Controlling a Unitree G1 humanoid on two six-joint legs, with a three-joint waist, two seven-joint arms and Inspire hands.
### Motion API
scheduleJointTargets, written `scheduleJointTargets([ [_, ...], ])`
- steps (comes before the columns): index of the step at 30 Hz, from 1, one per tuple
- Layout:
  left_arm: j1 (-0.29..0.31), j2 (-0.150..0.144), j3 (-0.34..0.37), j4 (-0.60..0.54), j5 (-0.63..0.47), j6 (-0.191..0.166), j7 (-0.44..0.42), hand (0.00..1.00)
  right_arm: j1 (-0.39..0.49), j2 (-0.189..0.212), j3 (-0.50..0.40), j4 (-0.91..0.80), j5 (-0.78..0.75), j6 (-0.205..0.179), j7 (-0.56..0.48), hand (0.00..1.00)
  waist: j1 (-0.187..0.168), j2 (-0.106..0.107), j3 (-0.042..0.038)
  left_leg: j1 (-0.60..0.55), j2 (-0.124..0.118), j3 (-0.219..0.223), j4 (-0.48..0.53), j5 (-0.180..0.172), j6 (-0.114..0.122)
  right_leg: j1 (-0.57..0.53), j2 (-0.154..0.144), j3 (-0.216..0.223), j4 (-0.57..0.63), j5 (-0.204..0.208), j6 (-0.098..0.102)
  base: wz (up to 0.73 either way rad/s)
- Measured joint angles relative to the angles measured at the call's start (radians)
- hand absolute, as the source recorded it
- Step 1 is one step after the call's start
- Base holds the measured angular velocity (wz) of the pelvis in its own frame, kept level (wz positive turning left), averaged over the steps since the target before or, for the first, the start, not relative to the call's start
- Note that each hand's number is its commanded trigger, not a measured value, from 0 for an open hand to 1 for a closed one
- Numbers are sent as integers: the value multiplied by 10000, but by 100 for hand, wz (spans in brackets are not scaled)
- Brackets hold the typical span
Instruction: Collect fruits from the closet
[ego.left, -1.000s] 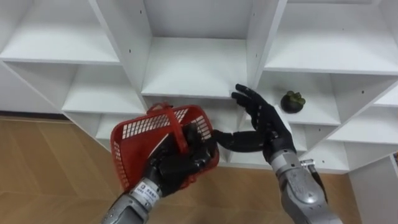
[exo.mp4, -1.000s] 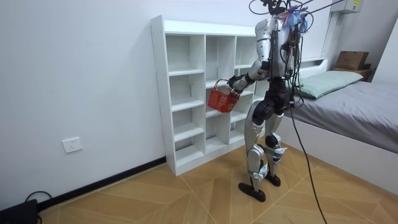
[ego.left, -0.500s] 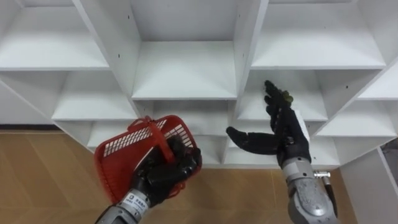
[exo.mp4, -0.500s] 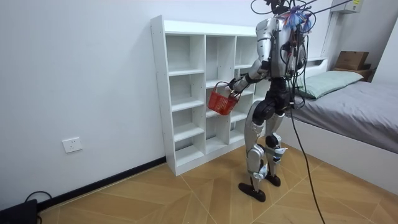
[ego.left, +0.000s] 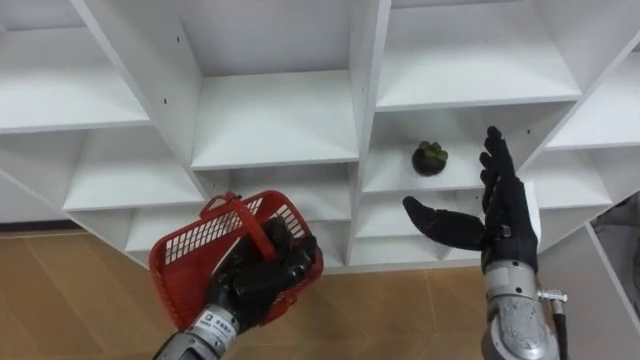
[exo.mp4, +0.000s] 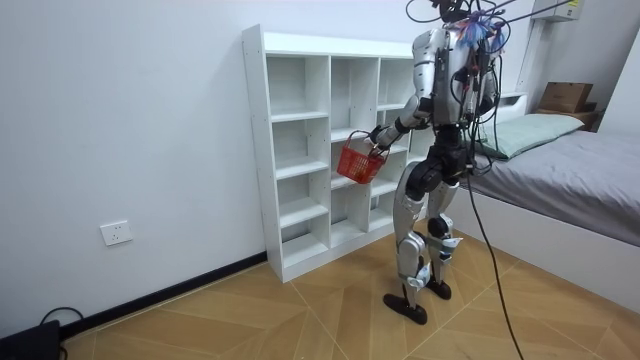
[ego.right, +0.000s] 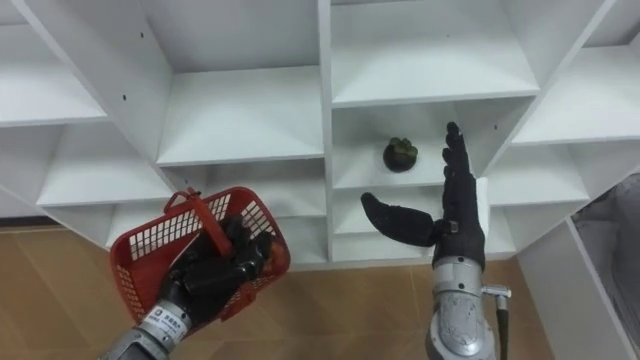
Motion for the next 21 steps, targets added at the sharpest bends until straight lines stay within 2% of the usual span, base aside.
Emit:
scheduleJointTargets([
  [7, -5, -36, -1, 1, -5, 0, -1, 100, 3, 4, -27, 23, -590, -5, -190, 0, 42, 27, -14, -125, -3, -120, 38, -10, -11, -57, 7, -12, -20, -1, 1, 2],
  [14, -86, -31, 7, 7, -4, 1, -3, 100, -157, 5, -72, 472, -606, -14, -242, 0, 80, 85, 7, -150, -2, -146, 28, -11, -13, -63, 12, -21, -28, -3, 3, 1],
  [21, -101, -29, 3, 5, 259, 1, -25, 100, -732, 21, -130, 1542, -593, -132, -491, 0, 88, 109, 21, -260, -6, -132, 19, -11, -13, -211, 7, -17, -6, -3, 0, 0],
])
